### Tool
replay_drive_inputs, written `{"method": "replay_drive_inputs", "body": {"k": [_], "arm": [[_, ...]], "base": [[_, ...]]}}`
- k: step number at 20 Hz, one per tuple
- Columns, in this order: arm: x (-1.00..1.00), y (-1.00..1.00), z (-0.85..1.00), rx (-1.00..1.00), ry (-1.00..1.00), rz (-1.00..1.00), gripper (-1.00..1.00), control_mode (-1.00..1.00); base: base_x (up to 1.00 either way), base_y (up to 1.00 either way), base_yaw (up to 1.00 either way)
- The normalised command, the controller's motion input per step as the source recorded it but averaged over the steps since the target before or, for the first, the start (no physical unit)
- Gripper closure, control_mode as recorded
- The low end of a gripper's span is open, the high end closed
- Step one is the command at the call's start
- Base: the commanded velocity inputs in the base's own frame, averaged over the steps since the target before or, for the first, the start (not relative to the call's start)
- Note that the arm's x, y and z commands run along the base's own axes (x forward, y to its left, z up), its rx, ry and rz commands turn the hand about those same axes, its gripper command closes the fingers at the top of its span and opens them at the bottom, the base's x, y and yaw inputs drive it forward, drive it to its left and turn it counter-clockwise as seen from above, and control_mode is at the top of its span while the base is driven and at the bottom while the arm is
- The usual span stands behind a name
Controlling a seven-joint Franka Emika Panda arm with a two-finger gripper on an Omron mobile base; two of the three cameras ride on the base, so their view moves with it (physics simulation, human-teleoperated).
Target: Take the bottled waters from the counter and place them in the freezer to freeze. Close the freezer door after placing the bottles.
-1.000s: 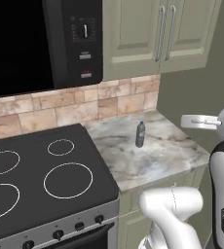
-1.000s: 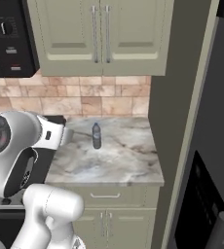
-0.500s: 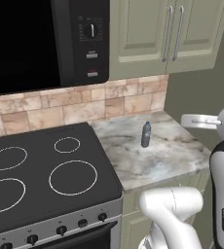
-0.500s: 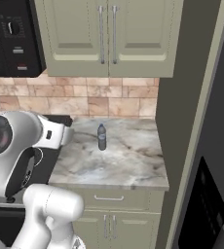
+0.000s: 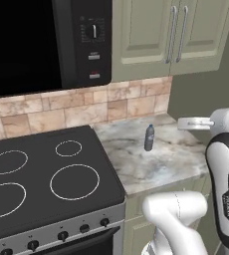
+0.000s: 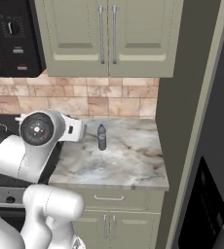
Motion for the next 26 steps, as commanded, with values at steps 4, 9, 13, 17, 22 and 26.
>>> {"method": "replay_drive_inputs", "body": {"k": [4, 9, 13, 17, 22, 26], "arm": [[0.5, -0.04, -0.74, 0.0, -0.06, 0.19, -1.0, -1.0], [0.57, -0.08, -0.4, 0.0, 0.0, 0.15, -1.0, -1.0], [0.48, -0.02, -0.29, -0.04, 0.01, 0.06, -1.0, -1.0], [0.32, 0.0, -0.2, -0.1, 0.0, 0.0, -1.0, -1.0], [0.27, 0.0, -0.07, -0.01, 0.02, -0.01, -1.0, -1.0], [0.15, 0.0, -0.11, 0.0, 0.14, 0.0, -1.0, -1.0]], "base": [[0.0, 0.0, 0.0], [0.0, 0.0, 0.0], [0.0, 0.0, 0.0], [0.0, 0.0, 0.0], [0.0, 0.0, 0.0], [0.0, 0.0, 0.0]]}}
